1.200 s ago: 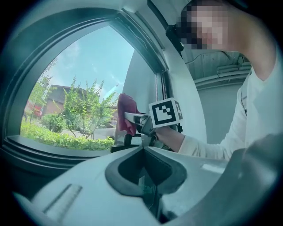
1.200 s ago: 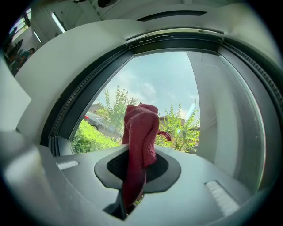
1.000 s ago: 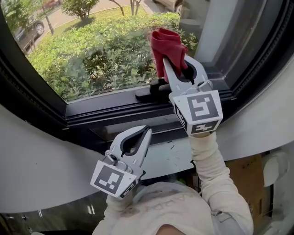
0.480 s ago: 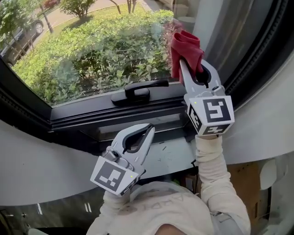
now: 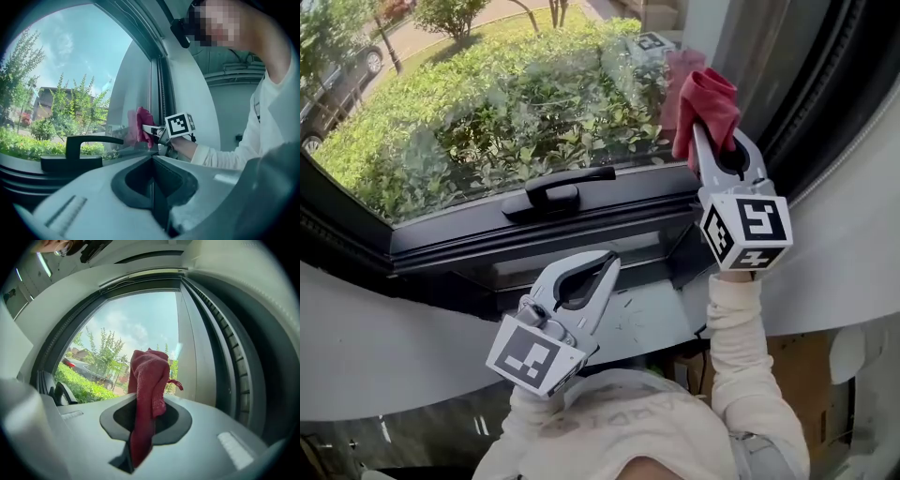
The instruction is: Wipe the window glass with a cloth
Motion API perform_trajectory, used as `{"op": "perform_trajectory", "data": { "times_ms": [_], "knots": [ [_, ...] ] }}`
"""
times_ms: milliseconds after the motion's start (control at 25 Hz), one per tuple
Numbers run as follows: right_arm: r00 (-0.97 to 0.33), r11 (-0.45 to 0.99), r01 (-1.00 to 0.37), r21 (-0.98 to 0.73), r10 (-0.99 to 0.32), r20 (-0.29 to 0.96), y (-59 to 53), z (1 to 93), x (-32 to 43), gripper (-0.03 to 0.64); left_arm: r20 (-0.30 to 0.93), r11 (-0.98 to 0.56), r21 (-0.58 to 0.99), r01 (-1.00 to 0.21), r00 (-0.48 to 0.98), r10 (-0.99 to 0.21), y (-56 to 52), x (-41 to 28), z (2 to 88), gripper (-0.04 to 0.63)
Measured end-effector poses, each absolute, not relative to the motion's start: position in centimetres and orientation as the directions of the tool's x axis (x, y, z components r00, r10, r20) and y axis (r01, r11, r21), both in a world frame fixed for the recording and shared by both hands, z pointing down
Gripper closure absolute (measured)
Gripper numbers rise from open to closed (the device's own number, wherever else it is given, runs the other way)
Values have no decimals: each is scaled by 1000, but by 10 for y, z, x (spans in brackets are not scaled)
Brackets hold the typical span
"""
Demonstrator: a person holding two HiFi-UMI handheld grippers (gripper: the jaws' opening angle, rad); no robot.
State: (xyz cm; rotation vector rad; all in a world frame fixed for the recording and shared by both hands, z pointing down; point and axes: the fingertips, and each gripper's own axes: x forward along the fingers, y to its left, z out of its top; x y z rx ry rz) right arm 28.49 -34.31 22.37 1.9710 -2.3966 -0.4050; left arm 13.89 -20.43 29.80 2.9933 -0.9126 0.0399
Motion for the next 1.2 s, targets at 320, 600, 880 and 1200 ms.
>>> {"op": "perform_trajectory", "data": {
  "times_ms": [320, 600, 880, 1200],
  "knots": [
    [-183, 164, -977, 137, -974, -137, -342, 258, 281, 546, 23, -831, -3, -556, 831, -556, -204, 129, 298, 595],
    [-154, 138, -982, 131, -982, -114, -342, 258, 261, 557, 18, -827, -1, -562, 827, -562, -203, 112, 298, 595],
    [-195, 174, -971, 166, -974, -116, -340, 251, 203, 557, 13, -819, 9, -574, 819, -574, -203, 92, 296, 595],
    [-206, 183, -969, 166, -970, -129, -340, 249, 192, 555, 17, -810, 21, -585, 811, -585, -200, 75, 294, 595]
  ]
}}
